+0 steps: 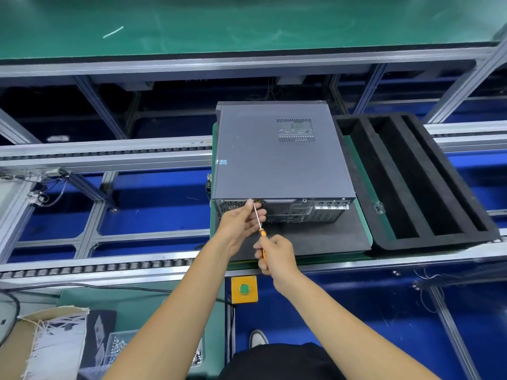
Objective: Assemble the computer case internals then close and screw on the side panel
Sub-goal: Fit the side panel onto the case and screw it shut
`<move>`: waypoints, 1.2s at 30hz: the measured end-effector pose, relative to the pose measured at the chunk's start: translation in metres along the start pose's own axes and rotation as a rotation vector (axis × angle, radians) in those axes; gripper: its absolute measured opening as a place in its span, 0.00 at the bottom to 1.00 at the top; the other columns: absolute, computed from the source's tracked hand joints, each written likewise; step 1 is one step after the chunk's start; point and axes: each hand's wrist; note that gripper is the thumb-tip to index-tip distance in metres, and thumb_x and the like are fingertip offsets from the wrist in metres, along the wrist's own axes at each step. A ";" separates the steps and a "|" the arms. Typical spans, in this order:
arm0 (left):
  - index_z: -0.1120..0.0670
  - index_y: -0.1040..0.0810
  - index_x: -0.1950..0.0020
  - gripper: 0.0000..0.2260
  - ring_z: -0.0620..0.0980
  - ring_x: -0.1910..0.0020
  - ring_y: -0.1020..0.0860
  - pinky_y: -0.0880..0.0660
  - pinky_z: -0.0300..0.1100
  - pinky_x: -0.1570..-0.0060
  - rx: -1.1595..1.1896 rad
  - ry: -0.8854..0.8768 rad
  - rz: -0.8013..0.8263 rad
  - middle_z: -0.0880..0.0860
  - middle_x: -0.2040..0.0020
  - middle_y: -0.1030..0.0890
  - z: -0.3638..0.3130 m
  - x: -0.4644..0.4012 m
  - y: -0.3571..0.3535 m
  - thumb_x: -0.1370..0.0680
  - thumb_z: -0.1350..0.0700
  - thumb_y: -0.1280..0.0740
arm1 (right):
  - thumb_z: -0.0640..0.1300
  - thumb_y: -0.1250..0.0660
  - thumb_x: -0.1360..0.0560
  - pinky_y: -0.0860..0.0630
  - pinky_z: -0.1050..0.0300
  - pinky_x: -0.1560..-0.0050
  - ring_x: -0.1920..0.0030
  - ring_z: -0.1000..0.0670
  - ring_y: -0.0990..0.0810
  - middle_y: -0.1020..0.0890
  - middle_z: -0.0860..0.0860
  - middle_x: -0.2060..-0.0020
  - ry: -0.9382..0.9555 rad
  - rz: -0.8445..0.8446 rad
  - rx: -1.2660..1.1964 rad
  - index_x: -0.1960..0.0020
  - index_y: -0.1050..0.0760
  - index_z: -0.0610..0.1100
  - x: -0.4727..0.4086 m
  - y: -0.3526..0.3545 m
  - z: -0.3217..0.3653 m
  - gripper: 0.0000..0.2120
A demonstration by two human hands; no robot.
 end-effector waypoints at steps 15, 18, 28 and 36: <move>0.59 0.15 0.47 0.09 0.50 0.55 0.13 0.17 0.43 0.56 -0.114 -0.041 -0.102 0.58 0.53 0.13 -0.002 -0.001 0.002 0.26 0.59 0.23 | 0.42 0.37 0.20 0.31 0.62 0.77 0.74 0.49 0.19 0.15 0.43 0.67 -0.114 0.003 -0.072 0.53 0.23 0.38 0.002 -0.013 0.003 0.08; 0.58 0.18 0.43 0.12 0.50 0.53 0.14 0.16 0.46 0.52 -0.141 -0.053 -0.093 0.55 0.52 0.13 -0.002 0.001 0.004 0.23 0.56 0.25 | 0.43 0.41 0.19 0.33 0.62 0.78 0.76 0.50 0.22 0.15 0.43 0.67 -0.230 0.067 -0.194 0.52 0.21 0.36 0.006 -0.018 0.007 0.14; 0.56 0.28 0.45 0.21 0.53 0.60 0.13 0.17 0.43 0.62 -0.060 -0.067 -0.218 0.59 0.54 0.14 -0.009 0.005 -0.005 0.30 0.63 0.20 | 0.41 0.34 0.22 0.27 0.60 0.75 0.70 0.49 0.17 0.18 0.48 0.71 -0.081 -0.031 -0.108 0.51 0.24 0.38 0.013 -0.025 -0.002 0.05; 0.58 0.33 0.40 0.15 0.56 0.50 0.14 0.16 0.46 0.57 -0.003 -0.035 -0.010 0.59 0.50 0.13 -0.010 0.006 0.011 0.21 0.64 0.30 | 0.48 0.40 0.19 0.30 0.61 0.76 0.76 0.49 0.23 0.15 0.44 0.66 -0.203 0.033 -0.195 0.51 0.17 0.39 0.008 -0.031 0.004 0.17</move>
Point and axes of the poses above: each hand's wrist, its own x-axis away from the middle knuckle, its own y-axis out of the back of the hand, z = x × y
